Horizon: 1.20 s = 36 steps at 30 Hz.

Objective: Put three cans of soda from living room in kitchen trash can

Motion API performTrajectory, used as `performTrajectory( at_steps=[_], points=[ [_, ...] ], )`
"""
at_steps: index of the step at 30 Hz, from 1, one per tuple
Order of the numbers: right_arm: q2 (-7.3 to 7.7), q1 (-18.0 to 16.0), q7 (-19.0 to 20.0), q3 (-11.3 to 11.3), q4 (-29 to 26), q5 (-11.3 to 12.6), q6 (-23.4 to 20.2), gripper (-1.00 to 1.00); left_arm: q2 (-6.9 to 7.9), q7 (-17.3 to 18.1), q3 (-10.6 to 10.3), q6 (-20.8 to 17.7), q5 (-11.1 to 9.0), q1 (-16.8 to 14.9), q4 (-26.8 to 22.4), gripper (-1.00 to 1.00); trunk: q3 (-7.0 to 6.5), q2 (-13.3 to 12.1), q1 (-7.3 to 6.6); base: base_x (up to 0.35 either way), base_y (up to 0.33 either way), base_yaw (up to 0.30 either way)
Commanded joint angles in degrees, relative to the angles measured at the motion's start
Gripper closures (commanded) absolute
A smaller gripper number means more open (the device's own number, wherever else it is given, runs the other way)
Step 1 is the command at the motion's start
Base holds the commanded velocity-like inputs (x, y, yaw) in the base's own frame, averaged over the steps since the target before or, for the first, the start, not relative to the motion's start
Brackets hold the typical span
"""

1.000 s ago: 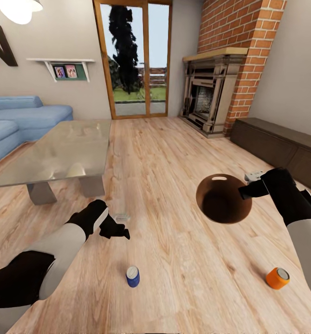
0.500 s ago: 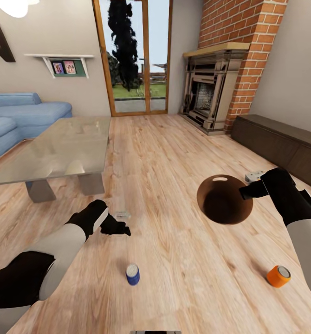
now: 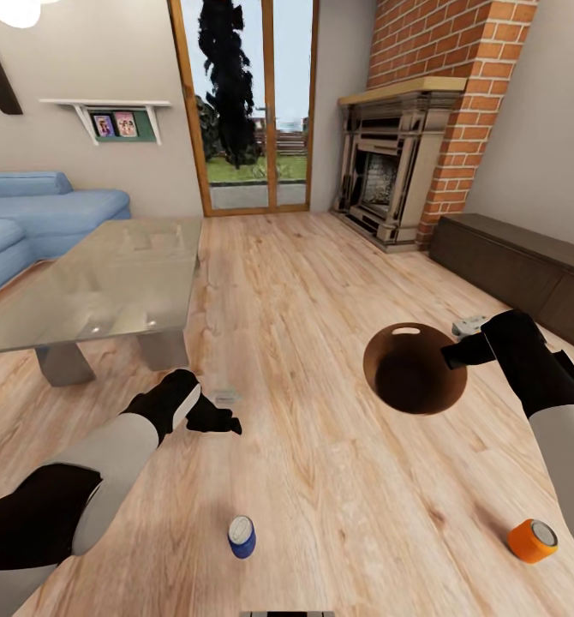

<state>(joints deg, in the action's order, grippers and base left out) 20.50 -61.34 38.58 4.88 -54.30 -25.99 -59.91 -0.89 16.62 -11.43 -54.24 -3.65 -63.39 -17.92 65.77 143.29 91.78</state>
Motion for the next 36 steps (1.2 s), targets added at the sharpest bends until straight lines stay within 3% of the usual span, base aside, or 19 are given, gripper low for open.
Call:
performTrajectory(
  at_steps=[1,3,36],
  points=[
    [0.01,0.0,0.3,0.0,0.0,0.6,-0.1,1.0,-0.03,-0.3,0.0,0.0,0.0,0.0,0.0,-1.0,-0.01,0.0,-0.01,0.026,0.0,0.0],
    [0.0,0.0,0.3,0.0,0.0,0.5,-0.1,1.0,-0.05,-0.6,0.0,0.0,0.0,0.0,0.0,-1.0,-0.01,0.0,-0.01,0.019,0.0,0.0],
    [0.51,0.0,0.3,-0.1,0.0,0.5,-0.1,1.0,-0.25,-4.8,0.2,0.4,-0.3,0.5,0.2,-1.0,7.3,0.4,0.84,0.001,0.0,0.0]
  ],
)
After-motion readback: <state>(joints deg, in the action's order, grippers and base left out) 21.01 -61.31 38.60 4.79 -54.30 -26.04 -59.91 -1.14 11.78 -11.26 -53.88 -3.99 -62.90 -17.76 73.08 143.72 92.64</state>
